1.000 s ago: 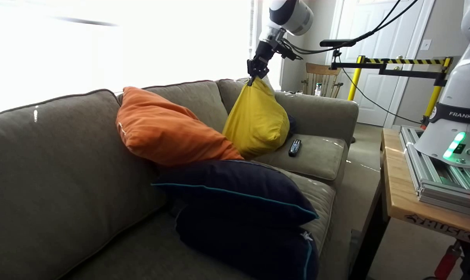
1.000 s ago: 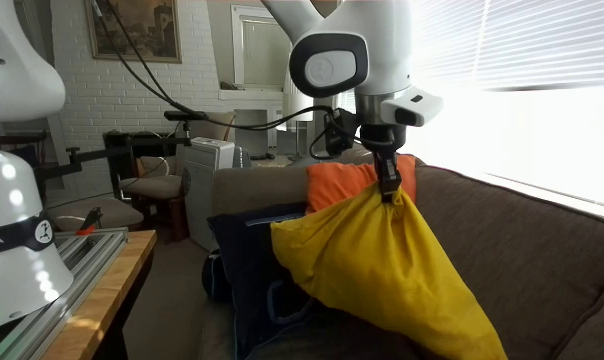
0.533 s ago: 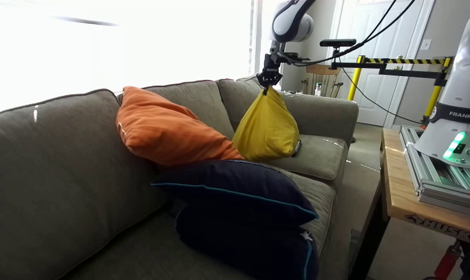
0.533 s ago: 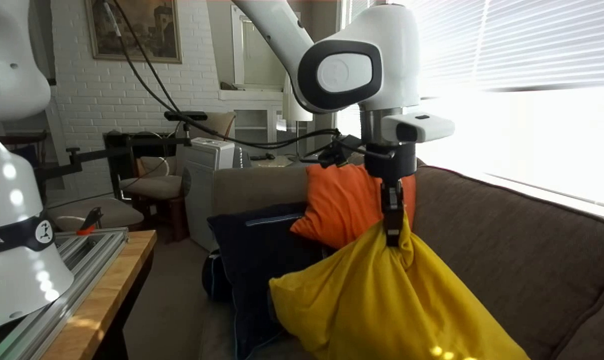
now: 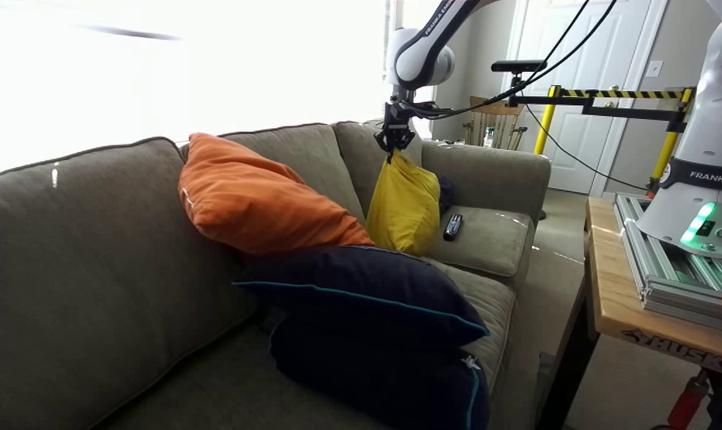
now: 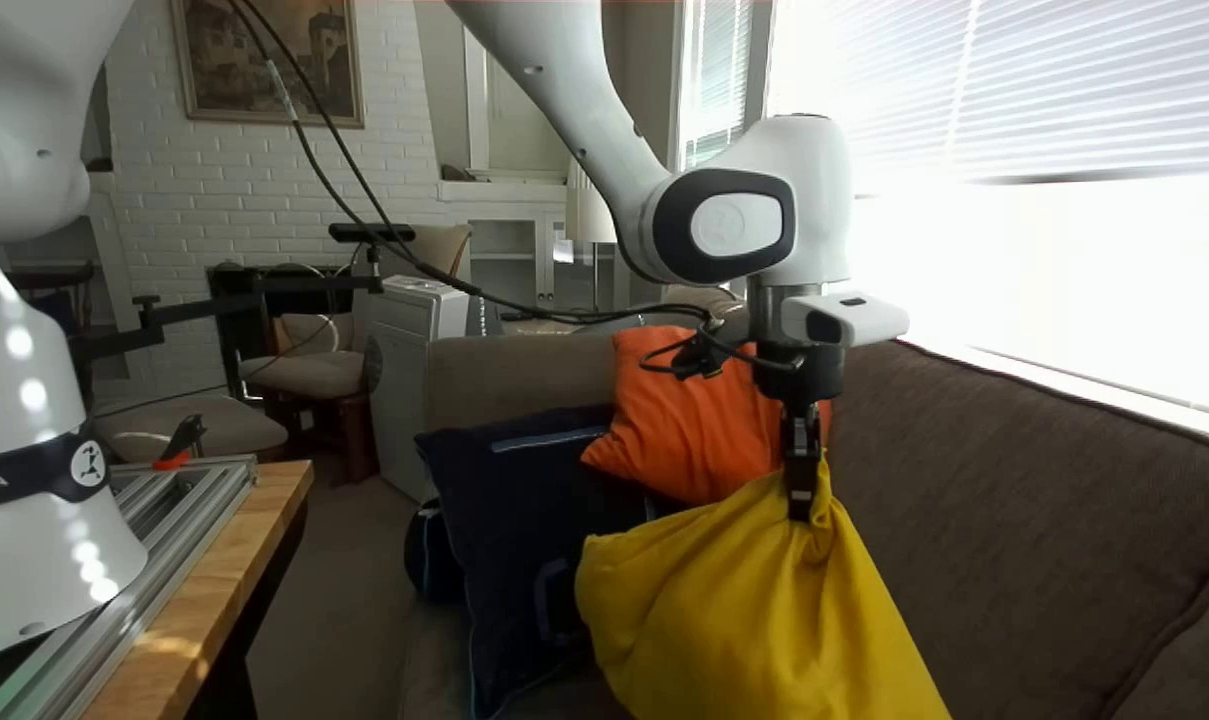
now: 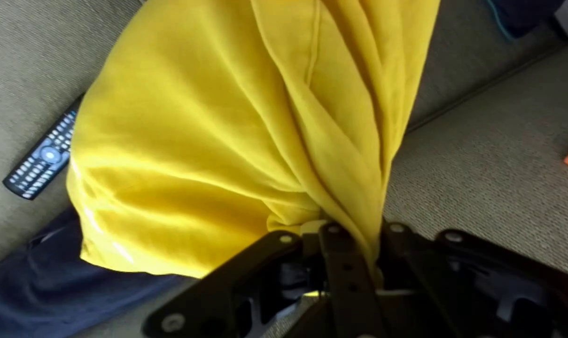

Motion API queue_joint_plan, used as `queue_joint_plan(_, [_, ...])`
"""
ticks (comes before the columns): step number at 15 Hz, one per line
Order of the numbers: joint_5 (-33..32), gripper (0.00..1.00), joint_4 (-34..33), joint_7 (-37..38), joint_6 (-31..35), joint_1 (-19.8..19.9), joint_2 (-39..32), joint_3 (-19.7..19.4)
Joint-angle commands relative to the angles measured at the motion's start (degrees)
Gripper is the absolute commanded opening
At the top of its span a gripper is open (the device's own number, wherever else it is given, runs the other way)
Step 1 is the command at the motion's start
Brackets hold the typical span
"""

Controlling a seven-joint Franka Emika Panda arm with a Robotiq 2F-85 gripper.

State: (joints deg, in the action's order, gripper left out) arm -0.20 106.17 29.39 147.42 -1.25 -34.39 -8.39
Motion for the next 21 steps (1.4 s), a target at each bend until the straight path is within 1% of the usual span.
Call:
queue_joint_plan(1, [1.0, 0.03, -8.9, 4.0, 6.0, -3.2, -7.9, -1.5])
queue_joint_plan(5, [1.5, 0.03, -15.2, 6.4, 18.0, -5.9, -15.4, -3.4])
queue_joint_plan(6, [2.1, 0.36, -16.6, 7.0, 21.0, -6.6, -17.2, -4.0])
queue_joint_plan(7, [3.1, 0.37, -17.8, 7.5, 23.7, -6.9, -18.7, -4.2])
queue_joint_plan(8, [4.4, 0.42, -19.0, 8.1, 26.4, -7.4, -20.1, -4.5])
queue_joint_plan(11, [9.7, 0.64, -22.1, 9.1, 33.4, -8.8, -23.1, -5.2])
queue_joint_plan(13, [13.3, 0.77, -24.0, 8.4, 36.1, -9.4, -24.2, -4.9])
queue_joint_plan(16, [16.9, 0.98, -22.3, 5.9, 40.3, -7.6, -21.7, -0.5])
queue_joint_plan(17, [17.8, 1.00, -21.9, 5.3, 42.1, -7.1, -21.2, 0.8])
queue_joint_plan(18, [18.5, 1.00, -20.6, 4.5, 42.9, -5.6, -19.6, 3.6])
queue_joint_plan(19, [18.9, 1.00, -19.7, 3.9, 43.7, -4.8, -18.8, 5.2])
queue_joint_plan(20, [18.5, 1.00, -18.1, 2.6, 41.8, -3.3, -17.0, 7.6])
queue_joint_plan(21, [18.5, 1.00, -16.6, 1.6, 39.7, -2.6, -15.9, 8.5])
